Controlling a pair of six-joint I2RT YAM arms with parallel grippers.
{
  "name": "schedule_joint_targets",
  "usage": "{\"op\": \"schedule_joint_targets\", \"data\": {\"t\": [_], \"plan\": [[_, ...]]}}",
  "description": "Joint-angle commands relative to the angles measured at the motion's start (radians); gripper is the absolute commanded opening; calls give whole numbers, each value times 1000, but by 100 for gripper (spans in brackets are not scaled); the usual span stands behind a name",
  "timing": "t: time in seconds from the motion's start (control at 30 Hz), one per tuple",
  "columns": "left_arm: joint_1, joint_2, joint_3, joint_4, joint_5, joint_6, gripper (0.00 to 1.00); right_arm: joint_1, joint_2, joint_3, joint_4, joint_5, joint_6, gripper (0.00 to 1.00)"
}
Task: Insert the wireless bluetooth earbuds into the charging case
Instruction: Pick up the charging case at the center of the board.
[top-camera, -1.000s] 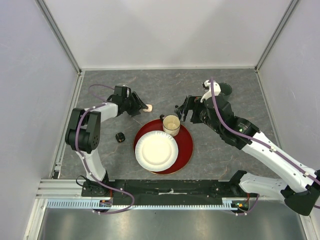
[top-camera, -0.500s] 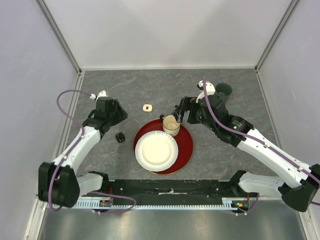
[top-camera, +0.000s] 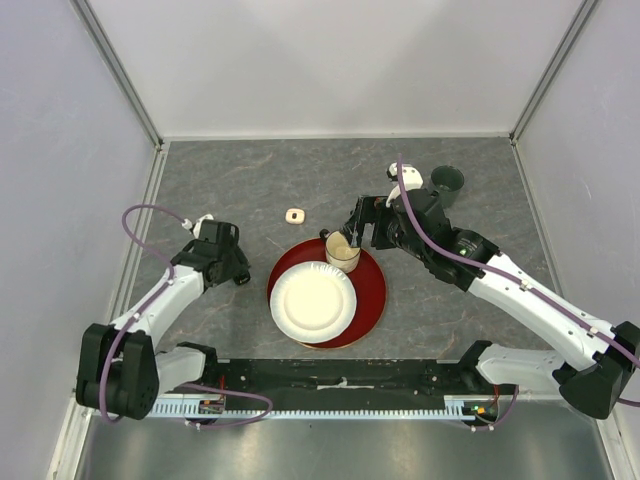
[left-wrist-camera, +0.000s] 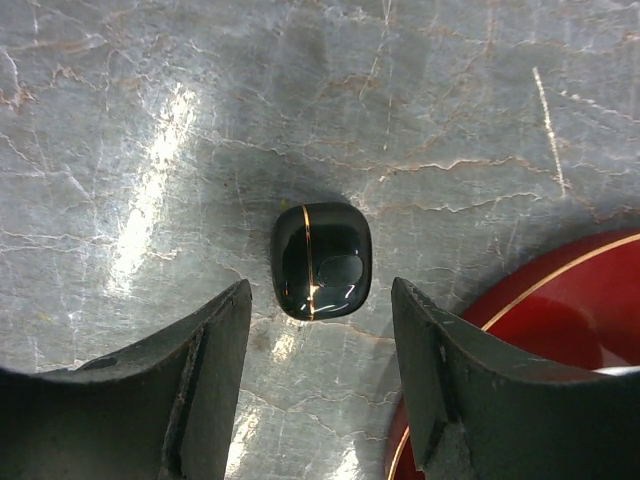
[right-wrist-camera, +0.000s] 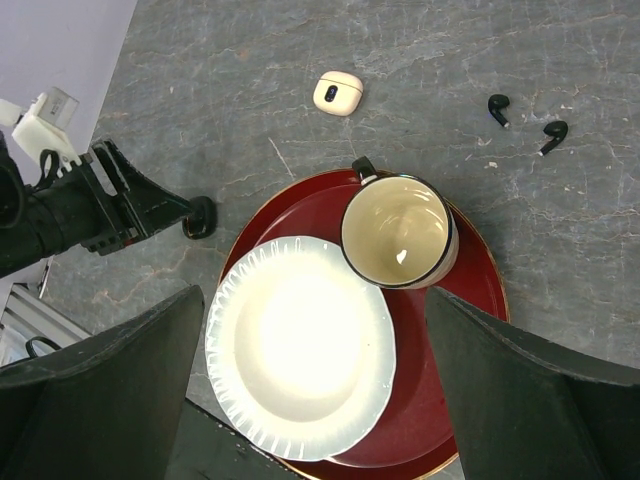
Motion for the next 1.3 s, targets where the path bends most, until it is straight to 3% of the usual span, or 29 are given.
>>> {"op": "schedule_joint_targets", "data": {"t": [0.0, 0.23, 0.73, 1.27], "plan": [[4, 42, 5, 20, 9, -50, 64, -6, -16, 7, 34, -2, -14, 98], [4, 102, 10, 32, 41, -58, 63, -8, -13, 7, 33, -3, -22, 98], [4, 178, -3, 68, 54, 7, 50, -11, -6, 7, 34, -14, -25, 98], [2, 234, 62, 34, 40, 59, 58, -12, -11, -10, 33, -15, -23, 98]]}}
